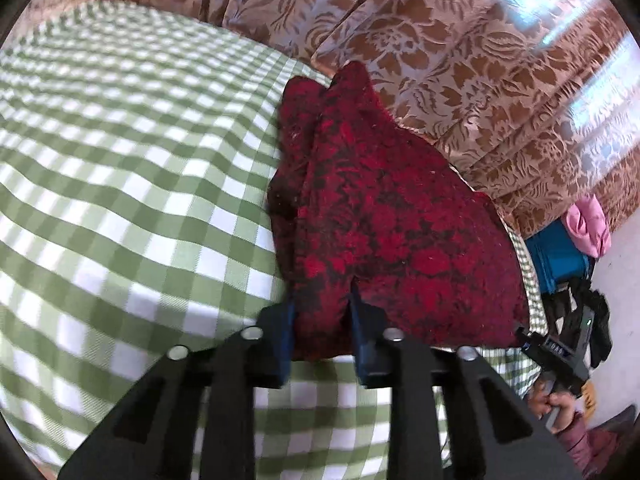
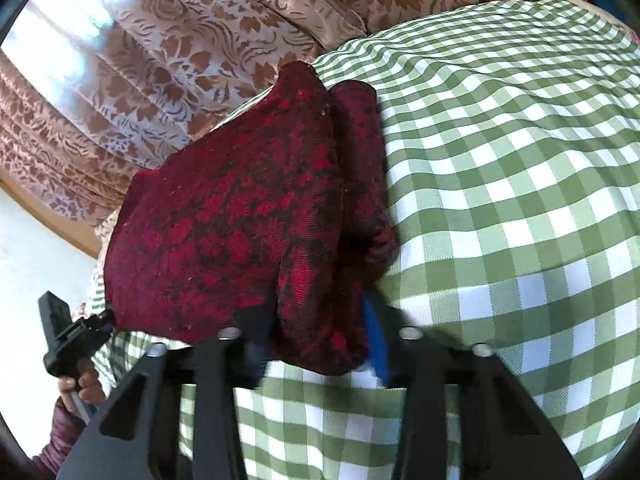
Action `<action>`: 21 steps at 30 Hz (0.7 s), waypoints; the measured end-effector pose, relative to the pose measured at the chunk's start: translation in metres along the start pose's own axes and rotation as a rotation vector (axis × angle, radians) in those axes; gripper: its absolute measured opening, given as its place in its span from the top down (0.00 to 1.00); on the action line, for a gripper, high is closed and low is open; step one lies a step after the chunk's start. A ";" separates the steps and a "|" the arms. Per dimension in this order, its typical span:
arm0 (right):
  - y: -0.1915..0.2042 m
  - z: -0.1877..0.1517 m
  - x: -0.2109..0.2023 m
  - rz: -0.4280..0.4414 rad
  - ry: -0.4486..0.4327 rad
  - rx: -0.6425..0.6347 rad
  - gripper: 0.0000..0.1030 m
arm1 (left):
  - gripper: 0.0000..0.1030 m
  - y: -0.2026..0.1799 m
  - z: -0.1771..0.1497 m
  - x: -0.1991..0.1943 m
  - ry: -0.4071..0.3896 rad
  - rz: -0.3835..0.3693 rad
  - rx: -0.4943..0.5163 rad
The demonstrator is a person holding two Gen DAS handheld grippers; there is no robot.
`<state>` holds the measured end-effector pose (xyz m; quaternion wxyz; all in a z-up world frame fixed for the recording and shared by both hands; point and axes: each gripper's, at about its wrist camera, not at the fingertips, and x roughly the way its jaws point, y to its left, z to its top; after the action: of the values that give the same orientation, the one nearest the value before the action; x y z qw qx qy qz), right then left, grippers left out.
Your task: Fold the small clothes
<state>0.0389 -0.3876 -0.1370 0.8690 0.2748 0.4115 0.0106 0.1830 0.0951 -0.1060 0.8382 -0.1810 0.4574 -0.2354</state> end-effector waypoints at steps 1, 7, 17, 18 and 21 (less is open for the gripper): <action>0.002 -0.001 -0.005 0.000 0.003 -0.009 0.72 | 0.83 0.000 -0.001 -0.007 -0.004 0.000 0.011; 0.015 -0.029 -0.043 -0.003 0.058 -0.101 0.74 | 0.84 -0.005 -0.035 -0.048 0.031 0.007 0.055; 0.007 -0.062 -0.056 -0.014 0.136 -0.103 0.64 | 0.48 -0.034 -0.050 -0.086 -0.036 0.267 0.176; 0.010 -0.058 -0.057 -0.017 0.136 -0.116 0.60 | 0.48 -0.038 -0.043 -0.087 -0.059 0.301 0.184; 0.014 -0.046 -0.067 -0.036 0.080 -0.135 0.41 | 0.47 -0.048 -0.025 -0.088 -0.113 0.363 0.214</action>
<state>-0.0359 -0.3707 -0.1060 0.8685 0.2076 0.4489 0.0335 0.1096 0.1028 -0.0343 0.9056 -0.0185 0.4072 -0.1174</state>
